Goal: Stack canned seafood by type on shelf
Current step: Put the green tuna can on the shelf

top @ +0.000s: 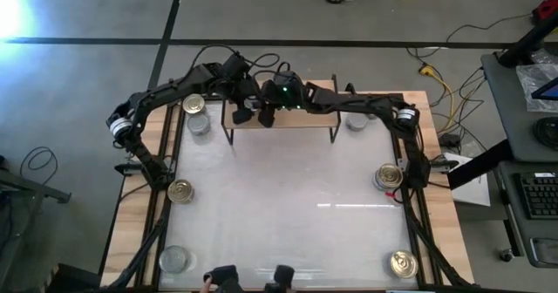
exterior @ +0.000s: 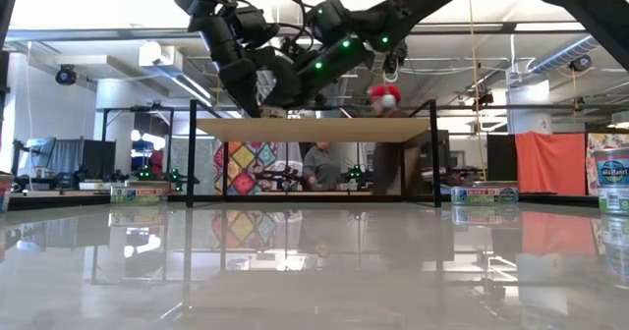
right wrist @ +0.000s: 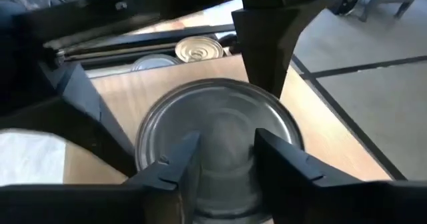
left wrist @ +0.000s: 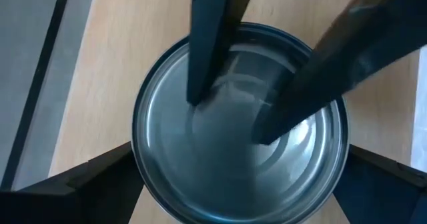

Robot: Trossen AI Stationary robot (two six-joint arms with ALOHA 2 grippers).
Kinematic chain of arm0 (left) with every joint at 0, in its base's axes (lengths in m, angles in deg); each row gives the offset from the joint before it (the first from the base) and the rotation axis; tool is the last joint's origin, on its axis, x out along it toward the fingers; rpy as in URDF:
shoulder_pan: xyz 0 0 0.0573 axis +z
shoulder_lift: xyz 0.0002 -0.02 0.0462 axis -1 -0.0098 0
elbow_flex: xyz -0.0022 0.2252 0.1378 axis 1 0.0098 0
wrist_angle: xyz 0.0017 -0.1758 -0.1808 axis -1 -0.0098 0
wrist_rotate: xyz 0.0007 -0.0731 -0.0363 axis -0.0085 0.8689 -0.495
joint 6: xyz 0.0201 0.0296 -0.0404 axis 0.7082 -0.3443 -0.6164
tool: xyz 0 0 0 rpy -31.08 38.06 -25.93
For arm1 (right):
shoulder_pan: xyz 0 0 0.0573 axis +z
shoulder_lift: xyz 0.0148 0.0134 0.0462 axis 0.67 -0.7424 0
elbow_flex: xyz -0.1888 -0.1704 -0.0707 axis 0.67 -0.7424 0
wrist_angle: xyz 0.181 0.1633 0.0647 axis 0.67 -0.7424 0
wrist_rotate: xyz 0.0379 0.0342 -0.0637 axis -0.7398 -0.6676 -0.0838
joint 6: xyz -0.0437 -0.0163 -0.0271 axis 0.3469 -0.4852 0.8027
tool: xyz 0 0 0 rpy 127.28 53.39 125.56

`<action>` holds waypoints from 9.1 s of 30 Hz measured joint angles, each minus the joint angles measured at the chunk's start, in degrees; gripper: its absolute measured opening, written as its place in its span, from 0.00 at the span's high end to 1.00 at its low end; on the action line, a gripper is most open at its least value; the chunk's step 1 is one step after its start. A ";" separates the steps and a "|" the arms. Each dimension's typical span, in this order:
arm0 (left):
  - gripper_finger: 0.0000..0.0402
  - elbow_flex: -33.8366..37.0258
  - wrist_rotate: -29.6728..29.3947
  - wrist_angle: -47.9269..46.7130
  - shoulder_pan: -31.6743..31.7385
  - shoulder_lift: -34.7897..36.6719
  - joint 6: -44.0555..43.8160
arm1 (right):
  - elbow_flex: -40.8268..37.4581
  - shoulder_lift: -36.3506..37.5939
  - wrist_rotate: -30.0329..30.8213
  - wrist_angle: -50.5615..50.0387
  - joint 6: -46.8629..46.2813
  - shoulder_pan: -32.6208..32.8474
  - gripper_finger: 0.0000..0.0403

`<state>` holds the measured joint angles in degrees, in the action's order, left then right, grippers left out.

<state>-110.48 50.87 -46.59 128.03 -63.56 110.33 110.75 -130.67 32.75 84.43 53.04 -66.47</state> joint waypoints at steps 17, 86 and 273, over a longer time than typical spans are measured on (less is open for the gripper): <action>0.00 0.02 0.69 -1.66 1.06 7.32 -2.99 | 0.31 0.22 0.75 -2.56 1.04 -0.41 0.82; 0.70 0.11 -1.04 4.11 -0.79 6.97 -5.86 | -51.04 46.54 5.20 17.25 2.88 16.10 0.86; 1.00 51.27 -31.50 8.83 -6.84 25.44 -142.31 | -51.56 35.22 -7.63 17.39 -12.05 22.62 0.89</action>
<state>-59.20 19.36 -37.76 121.19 -38.13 -31.98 59.19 -95.44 25.12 101.81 40.99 -43.85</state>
